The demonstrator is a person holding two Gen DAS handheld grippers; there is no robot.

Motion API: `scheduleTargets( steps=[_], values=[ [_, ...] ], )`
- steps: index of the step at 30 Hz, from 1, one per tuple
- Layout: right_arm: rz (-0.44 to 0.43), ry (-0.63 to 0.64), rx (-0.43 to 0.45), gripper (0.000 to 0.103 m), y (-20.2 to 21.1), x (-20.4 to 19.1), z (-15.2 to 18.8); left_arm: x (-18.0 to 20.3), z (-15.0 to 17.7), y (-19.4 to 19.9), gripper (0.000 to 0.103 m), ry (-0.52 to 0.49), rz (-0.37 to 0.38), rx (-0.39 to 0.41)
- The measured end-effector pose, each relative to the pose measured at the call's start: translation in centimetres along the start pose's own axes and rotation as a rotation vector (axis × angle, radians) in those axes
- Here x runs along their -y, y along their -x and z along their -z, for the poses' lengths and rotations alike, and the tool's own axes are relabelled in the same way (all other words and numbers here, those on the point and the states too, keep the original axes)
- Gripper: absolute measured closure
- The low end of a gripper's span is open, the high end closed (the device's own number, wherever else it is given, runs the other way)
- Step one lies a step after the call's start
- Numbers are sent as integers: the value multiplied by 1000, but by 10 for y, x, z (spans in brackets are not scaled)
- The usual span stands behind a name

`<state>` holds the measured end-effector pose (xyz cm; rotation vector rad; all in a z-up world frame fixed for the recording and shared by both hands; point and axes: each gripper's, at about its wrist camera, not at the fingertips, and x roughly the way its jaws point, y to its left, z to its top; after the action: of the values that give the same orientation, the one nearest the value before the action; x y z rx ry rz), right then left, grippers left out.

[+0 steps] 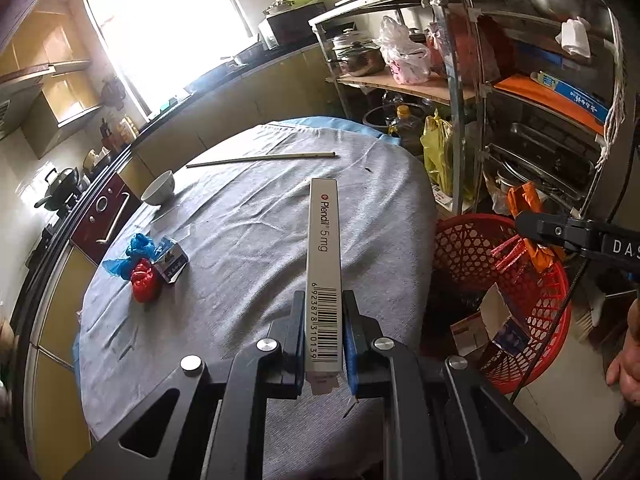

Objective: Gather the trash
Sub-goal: 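Carry the orange bag and white medicine box toward the red basket, then open both tools over the red basket to drop bag and box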

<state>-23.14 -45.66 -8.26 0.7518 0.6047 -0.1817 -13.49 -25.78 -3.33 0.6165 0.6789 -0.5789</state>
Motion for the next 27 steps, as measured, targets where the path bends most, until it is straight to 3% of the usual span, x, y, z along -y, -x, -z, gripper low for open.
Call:
scheduleTargets(
  steps=[17, 22, 27],
  values=[
    [37, -62, -8, 67, -4, 29, -2, 16, -1, -15, 85, -40, 45, -28],
    [47, -83, -20, 67, -8, 36, -2, 22, -1, -19, 85, -45, 97, -39],
    [53, -97, -26, 67, -10, 42, -2, 31, -1, -22, 85, -42, 208, -55]
  ],
)
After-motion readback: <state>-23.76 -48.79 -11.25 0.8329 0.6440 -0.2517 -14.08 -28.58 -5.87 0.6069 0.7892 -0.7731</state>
